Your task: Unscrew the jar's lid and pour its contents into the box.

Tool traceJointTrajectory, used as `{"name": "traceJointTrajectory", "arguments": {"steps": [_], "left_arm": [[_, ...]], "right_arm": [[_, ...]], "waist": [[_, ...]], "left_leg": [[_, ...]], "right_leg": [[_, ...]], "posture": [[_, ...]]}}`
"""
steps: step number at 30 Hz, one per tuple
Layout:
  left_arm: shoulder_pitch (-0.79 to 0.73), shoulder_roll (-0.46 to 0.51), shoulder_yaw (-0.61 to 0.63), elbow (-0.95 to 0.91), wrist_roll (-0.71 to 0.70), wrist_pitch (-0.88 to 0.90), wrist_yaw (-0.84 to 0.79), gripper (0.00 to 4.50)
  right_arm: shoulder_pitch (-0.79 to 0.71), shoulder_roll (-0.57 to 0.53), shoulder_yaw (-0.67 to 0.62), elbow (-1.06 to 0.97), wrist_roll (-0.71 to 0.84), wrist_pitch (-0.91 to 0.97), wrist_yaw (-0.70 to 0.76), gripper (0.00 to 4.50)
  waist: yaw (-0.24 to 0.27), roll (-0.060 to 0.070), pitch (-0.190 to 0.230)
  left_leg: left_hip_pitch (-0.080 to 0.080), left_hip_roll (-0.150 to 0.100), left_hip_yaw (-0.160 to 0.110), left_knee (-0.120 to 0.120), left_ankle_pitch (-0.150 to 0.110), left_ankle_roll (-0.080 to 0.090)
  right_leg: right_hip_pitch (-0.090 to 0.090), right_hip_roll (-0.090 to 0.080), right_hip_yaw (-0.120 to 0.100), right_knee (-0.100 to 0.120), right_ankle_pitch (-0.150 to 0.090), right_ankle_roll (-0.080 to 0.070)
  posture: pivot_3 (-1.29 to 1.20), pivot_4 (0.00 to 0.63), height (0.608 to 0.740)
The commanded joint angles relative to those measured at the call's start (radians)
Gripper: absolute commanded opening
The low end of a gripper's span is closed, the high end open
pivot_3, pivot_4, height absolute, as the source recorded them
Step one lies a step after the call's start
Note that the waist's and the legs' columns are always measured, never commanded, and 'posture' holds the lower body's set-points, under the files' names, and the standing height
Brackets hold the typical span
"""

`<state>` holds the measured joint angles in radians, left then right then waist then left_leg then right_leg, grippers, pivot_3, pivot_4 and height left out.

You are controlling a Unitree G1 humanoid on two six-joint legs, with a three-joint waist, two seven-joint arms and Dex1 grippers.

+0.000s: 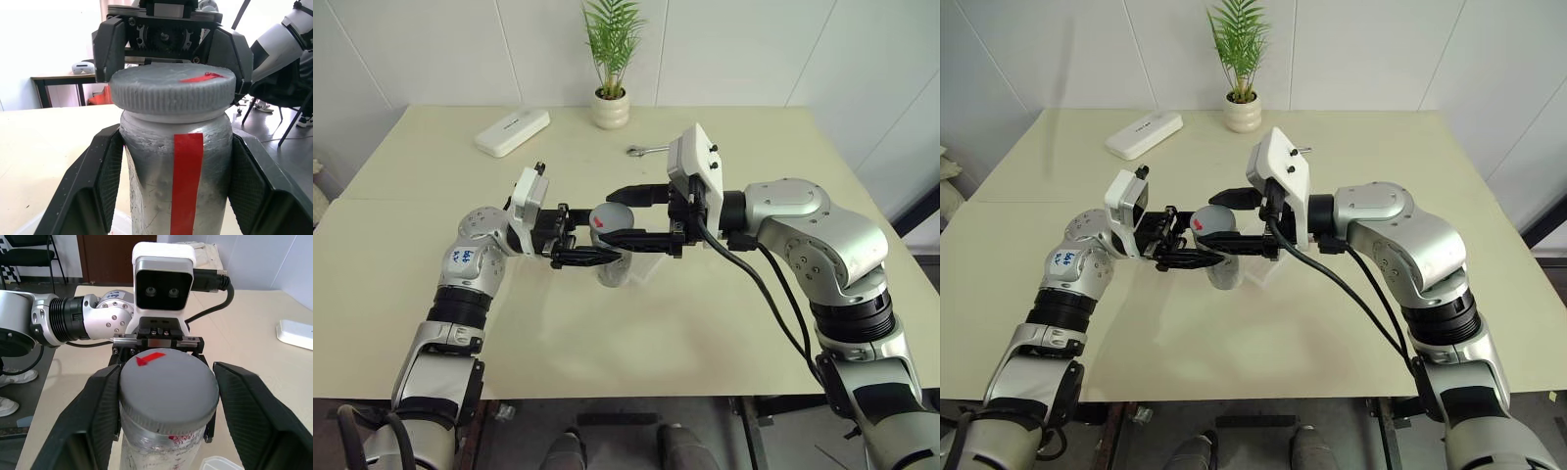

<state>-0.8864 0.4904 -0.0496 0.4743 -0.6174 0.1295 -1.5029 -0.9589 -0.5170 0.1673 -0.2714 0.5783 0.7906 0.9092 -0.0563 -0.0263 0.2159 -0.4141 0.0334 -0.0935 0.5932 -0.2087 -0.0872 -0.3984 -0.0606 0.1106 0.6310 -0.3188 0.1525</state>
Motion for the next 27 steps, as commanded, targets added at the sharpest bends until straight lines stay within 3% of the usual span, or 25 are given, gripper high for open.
{"name": "traceJointTrajectory", "arguments": {"steps": [1, 27], "left_arm": [[-0.022, 0.009, 0.013, -0.016, 0.003, -0.013, -0.111, 2.60], [-0.020, 0.009, 0.014, -0.020, 0.004, -0.017, -0.111, 2.60]], "right_arm": [[-0.014, -0.010, -0.020, -0.025, 0.001, -0.003, 0.002, 3.26], [-0.021, 0.007, -0.022, -0.010, 0.006, 0.018, 0.001, 3.26]], "waist": [[0.000, 0.000, 0.000], [0.000, 0.000, 0.000]], "left_leg": [[0.000, 0.000, 0.000, 0.000, 0.000, 0.000], [0.000, 0.000, 0.000, 0.000, 0.000, 0.000]], "right_leg": [[0.000, 0.000, 0.000, 0.000, 0.000, 0.000], [0.000, 0.000, 0.000, 0.000, 0.000, 0.000]], "posture": [[0.00, 0.150, 0.740], [0.00, 0.150, 0.740]]}}
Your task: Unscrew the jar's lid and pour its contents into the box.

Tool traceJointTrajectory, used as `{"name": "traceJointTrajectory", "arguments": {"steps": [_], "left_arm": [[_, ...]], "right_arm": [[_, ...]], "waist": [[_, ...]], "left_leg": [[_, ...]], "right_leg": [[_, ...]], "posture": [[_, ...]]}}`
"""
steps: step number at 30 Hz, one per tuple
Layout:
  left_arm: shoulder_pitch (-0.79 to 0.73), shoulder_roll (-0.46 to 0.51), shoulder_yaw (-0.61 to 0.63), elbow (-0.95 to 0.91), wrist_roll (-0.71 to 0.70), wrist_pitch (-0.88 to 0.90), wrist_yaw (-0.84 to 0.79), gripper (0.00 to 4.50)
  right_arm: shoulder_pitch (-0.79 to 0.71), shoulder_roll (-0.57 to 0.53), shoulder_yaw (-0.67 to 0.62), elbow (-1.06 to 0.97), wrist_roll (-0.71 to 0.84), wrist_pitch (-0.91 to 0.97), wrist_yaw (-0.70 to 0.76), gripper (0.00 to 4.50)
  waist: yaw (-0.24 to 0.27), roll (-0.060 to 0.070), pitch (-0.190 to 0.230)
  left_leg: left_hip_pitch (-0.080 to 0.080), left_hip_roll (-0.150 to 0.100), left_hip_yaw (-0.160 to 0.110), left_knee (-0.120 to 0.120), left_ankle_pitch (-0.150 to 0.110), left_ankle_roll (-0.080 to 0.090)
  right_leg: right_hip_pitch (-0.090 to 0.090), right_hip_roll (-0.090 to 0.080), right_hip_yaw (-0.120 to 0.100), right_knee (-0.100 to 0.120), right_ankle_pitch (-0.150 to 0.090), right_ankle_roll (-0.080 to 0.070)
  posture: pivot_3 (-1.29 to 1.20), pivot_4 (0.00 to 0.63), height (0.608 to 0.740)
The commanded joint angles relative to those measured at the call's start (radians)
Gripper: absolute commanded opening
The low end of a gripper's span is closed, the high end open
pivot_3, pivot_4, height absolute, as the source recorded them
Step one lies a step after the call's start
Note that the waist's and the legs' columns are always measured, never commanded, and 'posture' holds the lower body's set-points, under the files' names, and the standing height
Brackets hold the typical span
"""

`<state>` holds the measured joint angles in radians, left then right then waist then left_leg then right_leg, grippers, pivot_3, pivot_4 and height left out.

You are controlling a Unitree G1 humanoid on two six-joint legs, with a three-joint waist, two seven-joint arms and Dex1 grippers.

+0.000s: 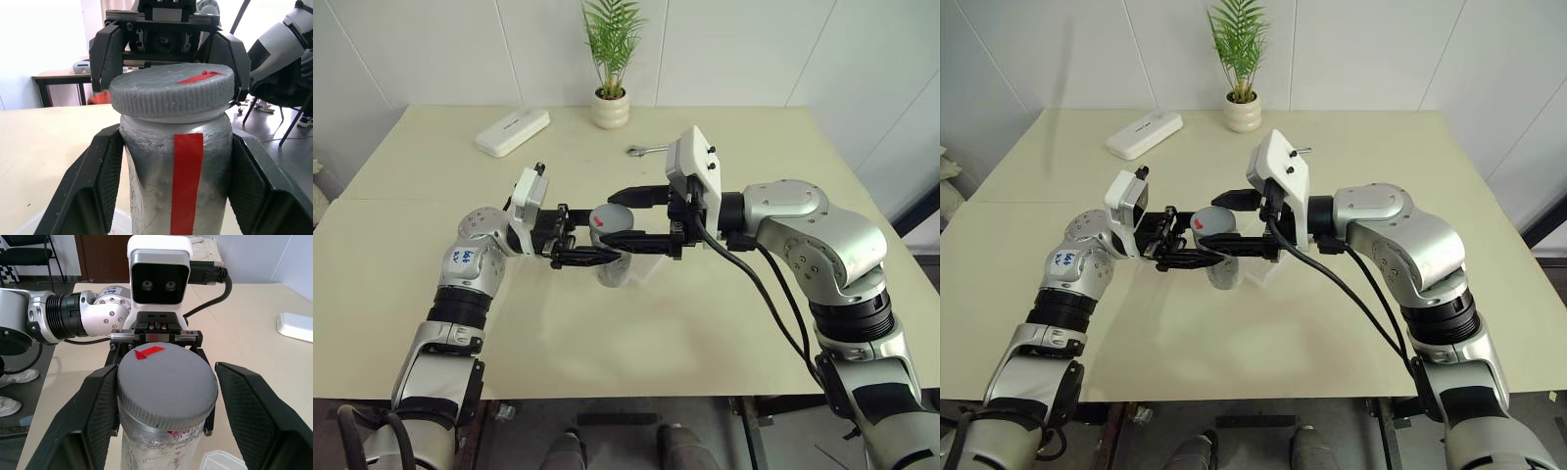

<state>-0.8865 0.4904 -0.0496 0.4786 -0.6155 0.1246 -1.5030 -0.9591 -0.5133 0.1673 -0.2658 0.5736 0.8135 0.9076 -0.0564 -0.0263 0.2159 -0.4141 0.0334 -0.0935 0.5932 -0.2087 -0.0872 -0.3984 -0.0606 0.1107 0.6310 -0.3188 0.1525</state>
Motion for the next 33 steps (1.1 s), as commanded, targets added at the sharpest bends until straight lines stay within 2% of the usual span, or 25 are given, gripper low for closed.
{"name": "traceJointTrajectory", "arguments": {"steps": [1, 4, 24, 33], "left_arm": [[-0.020, 0.009, 0.014, -0.024, 0.002, -0.013, -0.111, 2.60], [-0.022, 0.008, 0.015, -0.023, 0.003, -0.013, -0.111, 2.60], [0.004, 0.027, -0.028, -0.024, 0.011, -0.037, -0.111, 2.60], [0.024, 0.038, -0.031, -0.033, 0.006, -0.027, -0.111, 2.60]], "right_arm": [[-0.021, 0.004, -0.023, -0.016, 0.012, -0.006, 0.003, 3.09], [-0.024, 0.005, -0.025, -0.016, 0.012, -0.013, 0.006, 2.51], [-0.080, -0.005, -0.082, 0.024, 0.042, -0.009, -0.016, 2.51], [-0.101, -0.033, -0.102, 0.059, 0.003, -0.037, -0.017, 2.51]], "waist": [[0.000, 0.000, 0.000], [0.000, 0.000, 0.000], [0.000, 0.000, 0.000], [0.001, 0.000, 0.000]], "left_leg": [[0.000, 0.000, 0.000, 0.000, 0.000, 0.000], [0.000, 0.000, 0.000, 0.000, 0.000, 0.000], [0.000, 0.000, 0.000, 0.000, 0.000, 0.000], [0.000, 0.000, 0.000, 0.000, 0.000, 0.000]], "right_leg": [[0.000, 0.000, 0.000, 0.000, 0.000, 0.000], [0.000, 0.000, 0.000, 0.000, 0.000, 0.000], [0.000, 0.000, 0.000, 0.000, 0.000, 0.000], [0.000, 0.000, 0.000, 0.000, 0.000, 0.000]], "posture": [[0.00, 0.150, 0.740], [0.00, 0.150, 0.740], [0.00, 0.150, 0.740], [0.00, 0.150, 0.740]]}}
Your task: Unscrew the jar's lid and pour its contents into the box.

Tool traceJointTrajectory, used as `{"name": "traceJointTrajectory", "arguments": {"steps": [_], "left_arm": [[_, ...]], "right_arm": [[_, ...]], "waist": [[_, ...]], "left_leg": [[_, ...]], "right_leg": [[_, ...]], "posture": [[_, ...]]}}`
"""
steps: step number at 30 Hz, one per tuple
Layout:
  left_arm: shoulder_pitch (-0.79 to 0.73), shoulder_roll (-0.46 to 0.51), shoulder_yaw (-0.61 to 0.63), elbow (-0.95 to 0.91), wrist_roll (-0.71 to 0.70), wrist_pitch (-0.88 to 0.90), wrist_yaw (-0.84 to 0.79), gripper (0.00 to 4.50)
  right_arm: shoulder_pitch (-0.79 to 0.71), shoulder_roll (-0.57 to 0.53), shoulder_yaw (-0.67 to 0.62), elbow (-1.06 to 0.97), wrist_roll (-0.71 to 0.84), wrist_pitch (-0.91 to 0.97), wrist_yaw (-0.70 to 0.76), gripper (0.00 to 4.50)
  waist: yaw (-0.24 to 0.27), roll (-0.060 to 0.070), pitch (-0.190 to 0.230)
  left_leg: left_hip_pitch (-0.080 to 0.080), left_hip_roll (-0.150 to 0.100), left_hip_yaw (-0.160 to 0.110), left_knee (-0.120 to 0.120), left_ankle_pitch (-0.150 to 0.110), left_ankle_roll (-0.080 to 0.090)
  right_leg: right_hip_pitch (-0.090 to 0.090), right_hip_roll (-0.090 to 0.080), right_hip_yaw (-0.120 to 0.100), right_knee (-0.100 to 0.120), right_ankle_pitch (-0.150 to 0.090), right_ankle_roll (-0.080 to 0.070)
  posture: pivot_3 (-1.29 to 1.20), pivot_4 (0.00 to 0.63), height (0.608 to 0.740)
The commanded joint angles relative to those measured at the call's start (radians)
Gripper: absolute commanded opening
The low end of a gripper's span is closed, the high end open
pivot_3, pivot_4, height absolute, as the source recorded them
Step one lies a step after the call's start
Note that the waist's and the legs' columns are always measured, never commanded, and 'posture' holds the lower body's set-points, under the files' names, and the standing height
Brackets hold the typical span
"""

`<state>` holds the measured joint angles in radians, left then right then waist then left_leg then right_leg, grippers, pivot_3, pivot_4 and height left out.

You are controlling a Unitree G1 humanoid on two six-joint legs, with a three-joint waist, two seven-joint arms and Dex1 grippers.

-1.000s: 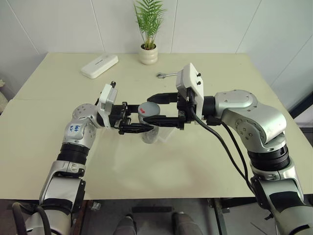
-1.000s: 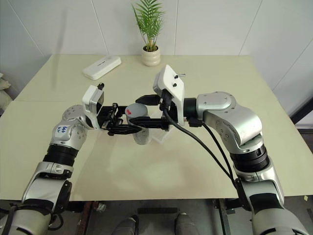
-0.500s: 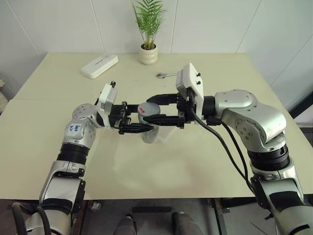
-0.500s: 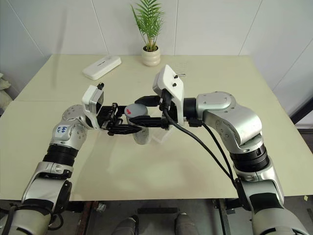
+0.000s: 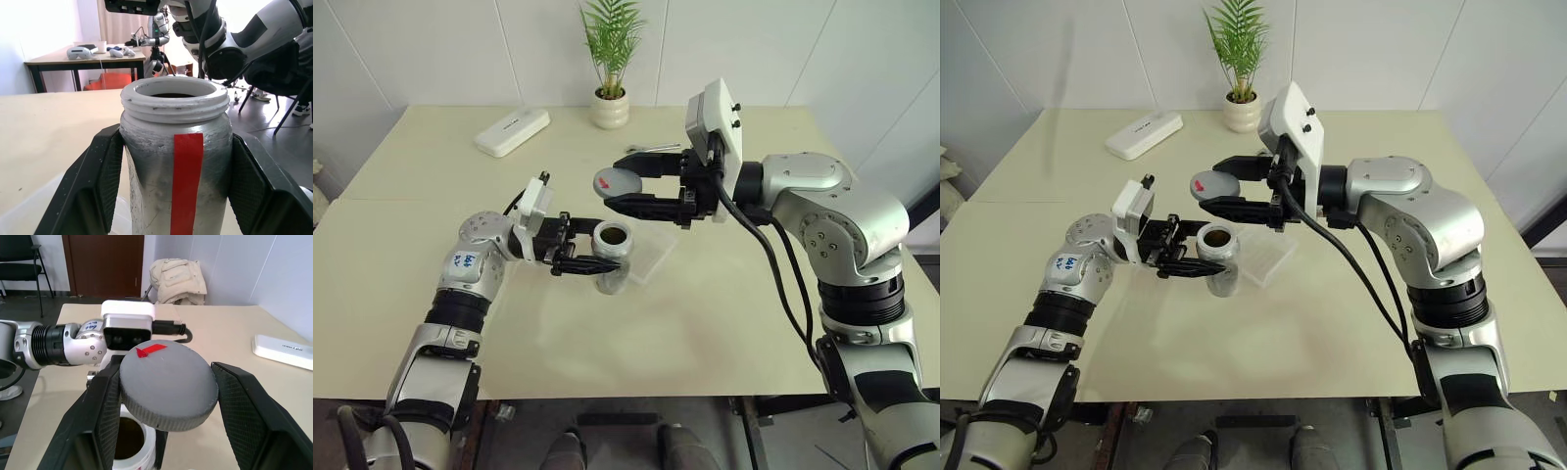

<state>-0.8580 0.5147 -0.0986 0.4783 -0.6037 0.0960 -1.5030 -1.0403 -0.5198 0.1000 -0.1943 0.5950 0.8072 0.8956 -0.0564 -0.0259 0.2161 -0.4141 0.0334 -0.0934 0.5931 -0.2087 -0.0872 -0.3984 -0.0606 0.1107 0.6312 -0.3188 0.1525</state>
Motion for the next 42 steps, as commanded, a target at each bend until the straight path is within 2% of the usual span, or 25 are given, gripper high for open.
{"name": "traceJointTrajectory", "arguments": {"steps": [1, 3, 7, 12, 16, 21, 33, 39, 42], "left_arm": [[-0.005, 0.018, 0.026, -0.030, -0.002, 0.001, -0.110, 2.60], [-0.007, 0.031, 0.038, -0.025, 0.002, 0.002, -0.105, 2.60], [-0.020, 0.084, 0.084, 0.009, 0.016, -0.010, -0.073, 2.60], [-0.037, 0.113, 0.128, 0.057, 0.043, -0.036, -0.043, 2.60], [-0.072, 0.127, 0.184, 0.137, 0.088, -0.108, 0.038, 2.60], [-0.109, 0.120, 0.220, 0.216, 0.135, -0.177, 0.094, 2.60], [-0.157, 0.070, 0.242, 0.305, 0.186, -0.292, 0.120, 2.60], [-0.185, 0.054, 0.237, 0.337, 0.210, -0.335, 0.125, 2.60], [-0.195, 0.045, 0.226, 0.350, 0.235, -0.371, 0.127, 2.60]], "right_arm": [[-0.016, -0.042, -0.040, -0.005, -0.031, -0.037, -0.006, 2.51], [-0.002, -0.076, -0.048, 0.006, -0.056, -0.045, -0.009, 2.51], [0.121, -0.194, -0.068, -0.005, -0.127, -0.048, -0.041, 2.51], [0.238, -0.235, -0.077, -0.056, -0.166, -0.011, -0.103, 2.51], [0.445, -0.183, -0.113, -0.153, -0.196, 0.043, -0.253, 2.51], [0.581, -0.130, -0.119, -0.197, -0.222, 0.057, -0.345, 2.51], [0.714, -0.090, -0.103, -0.161, -0.261, -0.014, -0.387, 2.51], [0.733, -0.098, -0.109, -0.170, -0.255, -0.018, -0.369, 4.48], [0.741, -0.118, -0.116, -0.187, -0.248, -0.016, -0.346, 4.50]], "waist": [[0.001, 0.000, 0.000], [0.001, 0.000, 0.000], [0.003, 0.000, 0.000], [0.000, 0.001, 0.000], [0.002, 0.001, 0.000], [0.004, 0.001, 0.000], [0.002, 0.000, 0.000], [0.003, 0.000, 0.000], [0.002, 0.000, 0.000]], "left_leg": [[0.000, 0.000, 0.000, 0.000, 0.000, 0.000], [0.000, 0.000, 0.000, 0.000, 0.000, 0.000], [-0.001, 0.000, 0.000, 0.000, 0.000, 0.000], [-0.001, 0.000, 0.000, 0.000, 0.000, 0.000], [-0.002, 0.000, 0.000, 0.000, 0.000, 0.000], [-0.008, -0.001, 0.000, 0.003, 0.000, 0.000], [-0.007, -0.001, 0.000, 0.003, 0.004, 0.000], [-0.007, -0.001, -0.001, 0.003, 0.005, -0.001], [-0.007, -0.002, -0.001, 0.003, 0.005, -0.001]], "right_leg": [[0.000, 0.000, 0.000, 0.000, 0.000, 0.000], [0.000, 0.000, 0.000, 0.000, 0.000, 0.000], [0.000, 0.000, 0.000, -0.002, 0.000, 0.000], [0.000, 0.000, 0.000, -0.002, 0.000, 0.000], [-0.001, 0.000, 0.000, -0.002, 0.000, 0.000], [-0.008, 0.000, 0.000, 0.002, 0.000, 0.000], [-0.010, 0.000, 0.001, 0.009, 0.000, 0.000], [-0.010, 0.000, 0.001, 0.011, 0.000, 0.000], [-0.010, 0.000, 0.001, 0.011, 0.000, 0.000]], "posture": [[0.00, 0.150, 0.740], [0.00, 0.150, 0.740], [0.00, 0.150, 0.740], [0.00, 0.150, 0.740], [0.00, 0.150, 0.740], [0.00, 0.150, 0.740], [0.00, 0.150, 0.740], [0.00, 0.150, 0.740], [0.00, 0.150, 0.740]]}}
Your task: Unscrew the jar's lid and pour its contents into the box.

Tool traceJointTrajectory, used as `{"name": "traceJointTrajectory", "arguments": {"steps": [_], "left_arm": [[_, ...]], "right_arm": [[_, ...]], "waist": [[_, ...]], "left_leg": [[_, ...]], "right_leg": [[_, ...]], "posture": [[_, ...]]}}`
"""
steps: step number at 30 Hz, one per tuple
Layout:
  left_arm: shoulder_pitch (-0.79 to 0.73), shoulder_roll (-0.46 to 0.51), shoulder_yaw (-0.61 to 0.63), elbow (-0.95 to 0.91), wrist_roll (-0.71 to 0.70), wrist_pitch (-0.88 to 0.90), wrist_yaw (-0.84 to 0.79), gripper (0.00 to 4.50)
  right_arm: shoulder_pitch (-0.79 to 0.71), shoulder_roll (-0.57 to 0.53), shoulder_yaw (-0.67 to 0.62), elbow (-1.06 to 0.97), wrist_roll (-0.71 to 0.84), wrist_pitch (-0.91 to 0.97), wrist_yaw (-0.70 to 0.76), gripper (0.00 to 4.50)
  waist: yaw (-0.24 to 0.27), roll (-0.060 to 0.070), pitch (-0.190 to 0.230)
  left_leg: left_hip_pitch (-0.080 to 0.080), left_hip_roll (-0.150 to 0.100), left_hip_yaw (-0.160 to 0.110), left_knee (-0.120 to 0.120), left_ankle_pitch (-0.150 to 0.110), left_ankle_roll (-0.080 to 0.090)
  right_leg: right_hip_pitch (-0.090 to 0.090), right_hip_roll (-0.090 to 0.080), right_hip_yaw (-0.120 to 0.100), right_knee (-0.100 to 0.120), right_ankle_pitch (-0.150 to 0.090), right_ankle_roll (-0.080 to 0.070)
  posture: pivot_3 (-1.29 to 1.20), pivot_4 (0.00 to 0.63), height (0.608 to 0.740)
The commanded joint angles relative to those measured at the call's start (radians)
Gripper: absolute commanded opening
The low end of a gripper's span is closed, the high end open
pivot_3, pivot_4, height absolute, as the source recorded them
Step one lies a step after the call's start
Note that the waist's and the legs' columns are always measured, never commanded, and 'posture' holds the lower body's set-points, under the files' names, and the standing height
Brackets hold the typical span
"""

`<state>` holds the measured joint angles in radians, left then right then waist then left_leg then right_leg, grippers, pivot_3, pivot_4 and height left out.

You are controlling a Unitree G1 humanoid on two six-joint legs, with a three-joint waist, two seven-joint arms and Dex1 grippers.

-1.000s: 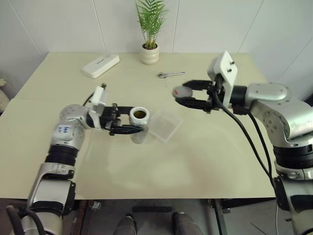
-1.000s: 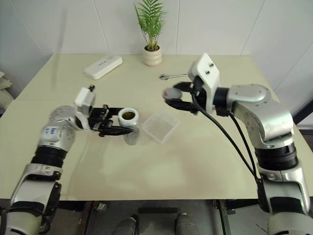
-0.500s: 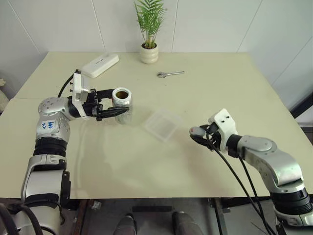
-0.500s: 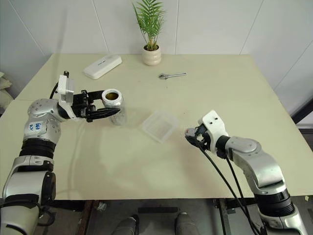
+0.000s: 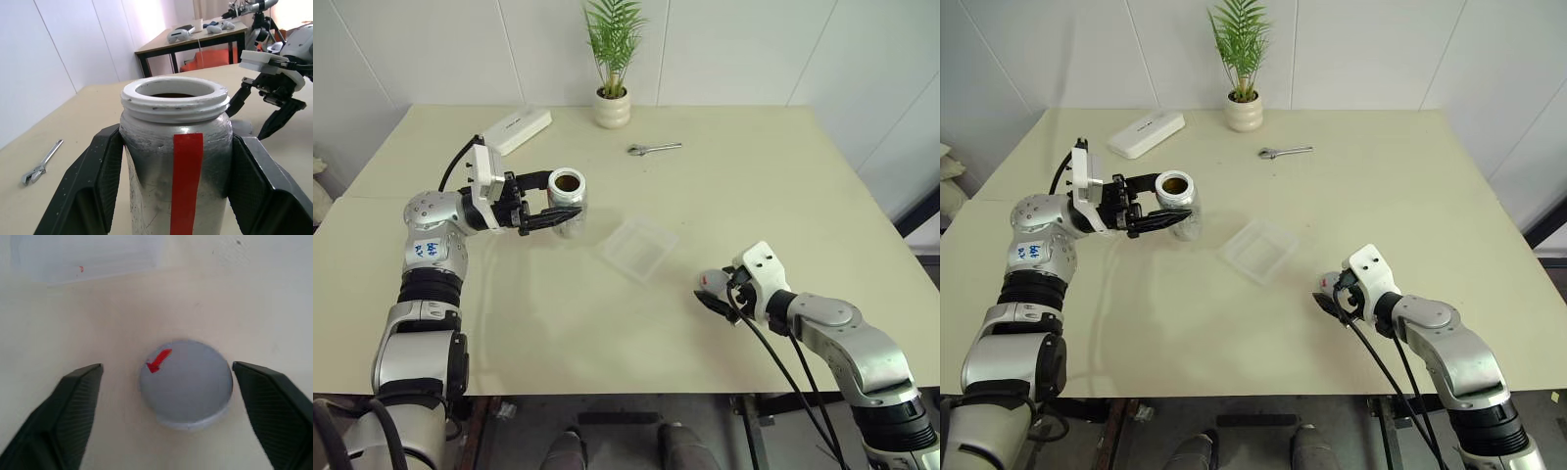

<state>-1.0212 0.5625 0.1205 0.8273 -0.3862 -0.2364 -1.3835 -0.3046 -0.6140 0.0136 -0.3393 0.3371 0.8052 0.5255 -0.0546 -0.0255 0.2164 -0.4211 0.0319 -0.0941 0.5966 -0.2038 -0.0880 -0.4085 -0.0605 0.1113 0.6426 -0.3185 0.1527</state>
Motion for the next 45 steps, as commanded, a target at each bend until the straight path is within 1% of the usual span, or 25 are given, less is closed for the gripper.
{"name": "traceJointTrajectory", "arguments": {"steps": [1, 4, 7, 9, 11, 13, 15, 17, 22, 25, 27, 28, 30, 31, 34, 36, 38, 41, 45], "left_arm": [[-0.033, -0.007, 0.007, 0.003, 0.020, -0.047, 0.005, 2.60], [-0.044, -0.020, -0.006, 0.008, 0.046, -0.084, 0.003, 2.60], [-0.065, -0.030, -0.013, 0.031, 0.076, -0.106, 0.037, 2.60], [-0.083, -0.036, -0.023, 0.053, 0.097, -0.154, 0.025, 2.60], [-0.121, -0.049, -0.053, 0.110, 0.163, -0.281, 0.048, 2.60], [-0.156, -0.061, -0.081, 0.165, 0.224, -0.387, 0.085, 2.60], [-0.192, -0.070, -0.113, 0.219, 0.288, -0.473, 0.132, 2.60], [-0.223, -0.071, -0.161, 0.266, 0.372, -0.583, 0.179, 2.60], [-0.320, -0.074, -0.325, 0.337, 0.669, -0.787, 0.462, 2.60], [-0.379, -0.065, -0.451, 0.338, 0.907, -0.872, 0.733, 2.60], [-0.411, -0.059, -0.519, 0.345, 1.024, -0.890, 0.890, 2.60], [-0.448, -0.057, -0.599, 0.326, 1.157, -0.872, 1.059, 2.60], [-0.504, -0.057, -0.728, 0.313, 1.347, -0.838, 1.305, 2.60], [-0.536, -0.057, -0.812, 0.302, 1.460, -0.804, 1.455, 2.60], [-0.602, -0.071, -1.004, 0.312, 1.677, -0.729, 1.761, 2.60], [-0.636, -0.092, -1.131, 0.322, 1.804, -0.670, 1.924, 2.60], [-0.657, -0.108, -1.214, 0.342, 1.876, -0.630, 2.041, 2.60], [-0.679, -0.134, -1.240, 0.369, 1.896, -0.535, 2.171, 2.60], [-0.691, -0.152, -1.304, 0.370, 1.952, -0.441, 2.262, 2.60]], "right_arm": [[0.009, -0.028, -0.033, -0.047, 0.013, -0.013, 0.031, 4.50], [0.023, -0.055, -0.064, -0.092, 0.038, -0.035, 0.075, 4.50], [0.053, -0.085, -0.118, -0.162, 0.097, -0.099, 0.162, 4.50], [0.064, -0.093, -0.154, -0.192, 0.137, -0.144, 0.212, 4.50], [0.096, -0.120, -0.249, -0.250, 0.258, -0.136, 0.297, 4.50], [0.126, -0.146, -0.316, -0.289, 0.352, -0.119, 0.355, 4.50], [0.127, -0.132, -0.362, -0.296, 0.432, -0.143, 0.377, 4.50], [0.139, -0.157, -0.394, -0.304, 0.471, -0.129, 0.387, 4.50], [0.168, -0.207, -0.459, -0.334, 0.552, -0.098, 0.367, 4.50], [0.181, -0.221, -0.515, -0.345, 0.608, -0.079, 0.326, 4.50], [0.191, -0.233, -0.532, -0.350, 0.620, -0.076, 0.309, 4.50], [0.194, -0.233, -0.536, -0.354, 0.622, -0.076, 0.290, 4.50], [0.198, -0.234, -0.532, -0.359, 0.619, -0.083, 0.266, 4.50], [0.199, -0.235, -0.522, -0.362, 0.611, -0.088, 0.258, 4.50], [0.204, -0.236, -0.499, -0.367, 0.596, -0.098, 0.241, 4.50], [0.204, -0.233, -0.485, -0.369, 0.587, -0.102, 0.228, 4.50], [0.204, -0.233, -0.479, -0.369, 0.585, -0.105, 0.222, 4.50], [0.200, -0.232, -0.464, -0.367, 0.576, -0.110, 0.213, 4.50], [0.198, -0.233, -0.448, -0.365, 0.565, -0.115, 0.202, 4.50]], "waist": [[0.001, 0.000, 0.000], [0.002, 0.000, 0.000], [0.006, 0.000, 0.000], [0.006, 0.000, 0.000], [0.007, 0.000, 0.000], [0.015, -0.001, 0.000], [0.018, -0.001, 0.000], [0.021, -0.001, 0.000], [0.027, -0.002, 0.001], [0.029, -0.003, 0.001], [0.029, -0.003, 0.001], [0.027, -0.003, 0.001], [0.028, -0.005, 0.002], [0.028, -0.006, 0.003], [0.027, -0.007, 0.003], [0.027, -0.007, 0.004], [0.028, -0.008, 0.004], [0.029, -0.008, 0.004], [0.034, -0.009, 0.005]], "left_leg": [[0.000, 0.000, 0.000, 0.000, 0.000, 0.000], [0.000, 0.000, 0.000, 0.000, 0.001, 0.000], [0.000, 0.000, -0.001, 0.000, 0.001, -0.001], [0.000, 0.000, -0.001, 0.000, 0.001, -0.001], [0.000, 0.000, -0.001, 0.000, 0.001, -0.001], [0.000, -0.001, -0.001, 0.000, 0.001, -0.001], [0.000, -0.001, -0.001, 0.000, 0.001, -0.001], [0.000, -0.001, -0.001, 0.001, 0.001, -0.001], [0.000, -0.001, -0.001, 0.003, 0.002, -0.001], [-0.001, -0.002, -0.001, 0.003, 0.002, -0.001], [-0.001, -0.002, -0.001, 0.003, 0.002, -0.001], [-0.001, -0.002, -0.001, 0.002, 0.002, -0.001], [-0.001, -0.002, -0.001, 0.002, 0.002, -0.001], [-0.001, -0.002, -0.001, 0.002, 0.002, -0.001], [-0.002, -0.002, -0.001, 0.002, 0.001, -0.001], [-0.002, -0.002, 0.000, 0.002, 0.001, -0.001], [-0.002, -0.002, 0.000, 0.001, 0.001, -0.001], [-0.003, -0.002, 0.000, -0.001, 0.001, -0.002], [-0.007, -0.002, 0.000, -0.001, 0.001, -0.002]], "right_leg": [[0.000, 0.000, 0.000, 0.000, 0.000, 0.000], [0.000, 0.000, 0.000, 0.000, 0.000, 0.000], [0.000, 0.000, 0.000, 0.000, 0.000, 0.000], [0.000, 0.000, 0.000, 0.000, 0.000, 0.000], [0.000, 0.000, 0.000, 0.000, 0.000, 0.000], [0.001, 0.000, 0.000, 0.000, 0.000, 0.001], [0.001, 0.000, 0.000, -0.001, 0.001, 0.001], [0.002, 0.000, 0.000, -0.001, 0.001, 0.002], [0.002, 0.000, 0.001, -0.001, 0.002, 0.003], [0.002, 0.000, 0.001, -0.003, 0.002, 0.003], [0.003, 0.000, 0.001, -0.005, 0.003, 0.004], [0.003, 0.000, 0.001, -0.005, 0.003, 0.005], [0.003, 0.000, 0.002, -0.006, 0.003, 0.005], [0.003, 0.000, 0.002, -0.006, 0.003, 0.005], [0.003, 0.000, 0.002, -0.008, 0.003, 0.006], [0.003, 0.000, 0.003, -0.009, 0.003, 0.006], [0.003, 0.000, 0.003, -0.011, 0.003, 0.006], [0.003, 0.000, 0.003, -0.012, 0.003, 0.006], [0.000, 0.000, 0.002, -0.013, 0.003, 0.006]], "posture": [[0.00, 0.150, 0.740], [0.00, 0.150, 0.740], [0.00, 0.150, 0.740], [0.00, 0.150, 0.740], [0.00, 0.150, 0.740], [0.00, 0.150, 0.740], [0.00, 0.150, 0.740], [0.00, 0.150, 0.740], [0.00, 0.150, 0.740], [0.00, 0.150, 0.740], [0.00, 0.150, 0.740], [0.00, 0.150, 0.740], [0.00, 0.150, 0.740], [0.00, 0.150, 0.740], [0.00, 0.150, 0.740], [0.00, 0.150, 0.740], [0.00, 0.150, 0.740], [0.00, 0.150, 0.740], [0.00, 0.150, 0.740]]}}
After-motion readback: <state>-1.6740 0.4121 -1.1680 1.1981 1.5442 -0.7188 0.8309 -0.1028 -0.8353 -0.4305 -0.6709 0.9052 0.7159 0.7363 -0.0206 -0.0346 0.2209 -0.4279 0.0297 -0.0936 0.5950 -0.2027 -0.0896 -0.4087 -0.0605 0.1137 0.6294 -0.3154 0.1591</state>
